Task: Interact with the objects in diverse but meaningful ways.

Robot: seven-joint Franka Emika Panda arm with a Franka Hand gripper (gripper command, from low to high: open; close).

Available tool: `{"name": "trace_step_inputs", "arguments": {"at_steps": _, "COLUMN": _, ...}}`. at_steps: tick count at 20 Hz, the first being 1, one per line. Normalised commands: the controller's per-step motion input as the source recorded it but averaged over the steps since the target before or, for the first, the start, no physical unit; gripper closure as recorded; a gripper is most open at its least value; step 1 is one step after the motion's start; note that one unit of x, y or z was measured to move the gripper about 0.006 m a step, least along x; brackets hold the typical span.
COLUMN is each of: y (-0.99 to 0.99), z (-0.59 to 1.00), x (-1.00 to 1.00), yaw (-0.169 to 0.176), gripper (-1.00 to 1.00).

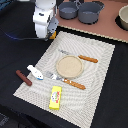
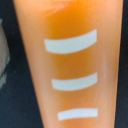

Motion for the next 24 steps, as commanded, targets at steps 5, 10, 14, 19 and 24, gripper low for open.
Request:
{"name": "trace_step_inputs", "arguments": {"at_steps": 5, "y": -0.02, "z": -0.30, "x": -0.22, "yaw": 0.028, "gripper": 1.00}}
{"name": "trace_step_inputs", "arguments": {"at_steps": 10, "y": -0.01, "z": -0.20, "x": -0.25, "yaw": 0.030, "gripper": 1.00}}
{"name": "trace_step_inputs", "arguments": {"at_steps": 14, "y": 0.28, "z": 0.83, "x": -0.12, "yaw": -0.001, "gripper": 1.00}}
{"name": "trace_step_inputs", "arguments": {"at_steps": 19, "y": 0.52, "z": 1.00, "x": 0.52, "yaw": -0.041, "gripper": 1.00}}
{"name": "trace_step_inputs", "arguments": {"at_steps": 24, "y": 0.37, "z": 0.99, "x": 0.87, "yaw": -0.070, "gripper": 1.00}}
